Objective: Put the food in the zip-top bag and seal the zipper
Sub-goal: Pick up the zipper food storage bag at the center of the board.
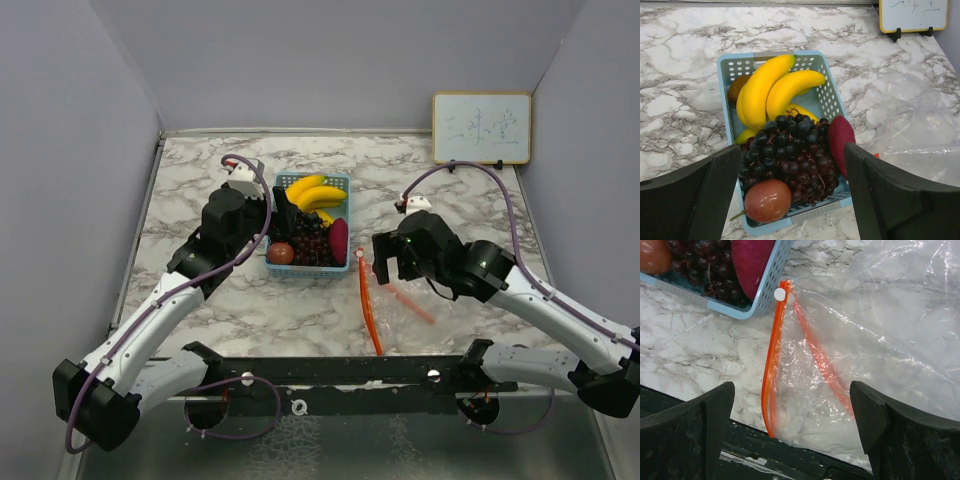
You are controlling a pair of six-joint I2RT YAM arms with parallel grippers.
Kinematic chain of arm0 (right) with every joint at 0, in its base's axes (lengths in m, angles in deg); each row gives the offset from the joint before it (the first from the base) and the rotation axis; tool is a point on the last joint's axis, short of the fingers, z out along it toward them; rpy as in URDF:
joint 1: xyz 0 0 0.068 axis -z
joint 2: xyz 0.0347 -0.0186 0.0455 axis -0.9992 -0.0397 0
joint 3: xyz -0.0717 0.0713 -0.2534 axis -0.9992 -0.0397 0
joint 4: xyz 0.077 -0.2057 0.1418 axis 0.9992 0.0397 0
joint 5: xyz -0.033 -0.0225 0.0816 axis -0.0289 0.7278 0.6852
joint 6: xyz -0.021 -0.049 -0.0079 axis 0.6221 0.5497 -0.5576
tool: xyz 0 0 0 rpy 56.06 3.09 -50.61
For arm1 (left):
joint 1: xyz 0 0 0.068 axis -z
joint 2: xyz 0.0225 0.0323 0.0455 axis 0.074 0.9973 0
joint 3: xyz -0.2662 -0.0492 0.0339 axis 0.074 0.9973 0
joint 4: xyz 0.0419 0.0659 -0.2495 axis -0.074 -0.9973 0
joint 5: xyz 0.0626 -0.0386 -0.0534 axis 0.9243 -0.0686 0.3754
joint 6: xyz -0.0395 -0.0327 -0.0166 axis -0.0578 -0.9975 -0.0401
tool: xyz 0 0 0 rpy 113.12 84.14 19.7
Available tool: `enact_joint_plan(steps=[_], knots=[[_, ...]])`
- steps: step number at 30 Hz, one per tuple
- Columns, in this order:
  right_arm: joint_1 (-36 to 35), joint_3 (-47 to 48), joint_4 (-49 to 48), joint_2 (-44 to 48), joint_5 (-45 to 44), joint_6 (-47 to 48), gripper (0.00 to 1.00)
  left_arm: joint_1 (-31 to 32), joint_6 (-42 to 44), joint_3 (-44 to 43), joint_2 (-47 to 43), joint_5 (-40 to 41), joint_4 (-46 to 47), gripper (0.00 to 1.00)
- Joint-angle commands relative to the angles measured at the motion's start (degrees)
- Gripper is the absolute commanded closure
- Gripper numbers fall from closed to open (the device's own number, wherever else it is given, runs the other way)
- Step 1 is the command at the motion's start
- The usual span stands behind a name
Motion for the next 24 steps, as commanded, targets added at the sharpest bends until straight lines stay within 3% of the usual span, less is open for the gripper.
enact_joint_plan(steps=[1,10,16,20,24], knots=[[-0.3,1.9,1.8,-0.6,-3.0,0.1,0.00,0.2,-0.2,0.3,-1.4,0.6,-0.1,0.15],[-0.3,-2.9,-4.1,4.9,0.4,3.0,0.01,0.3,-0.3,0.2,-1.0,0.8,-0.2,0.14],[-1.6,-6.8,-5.3,-0.7,7.5,0.8,0.01,0.3,-0.6,0.6,-0.9,0.8,-0.1,0.14],[-7.2,-9.9,-4.0,-4.4,2.0,-4.3,0.00,0.2,-1.1,1.2,-1.9,0.8,-0.2,0.14],[-8.6,-10.5,-3.6,-5.8,-1.4,-6.1,0.02,0.3,-1.3,2.0,-2.7,1.0,0.4,0.14]])
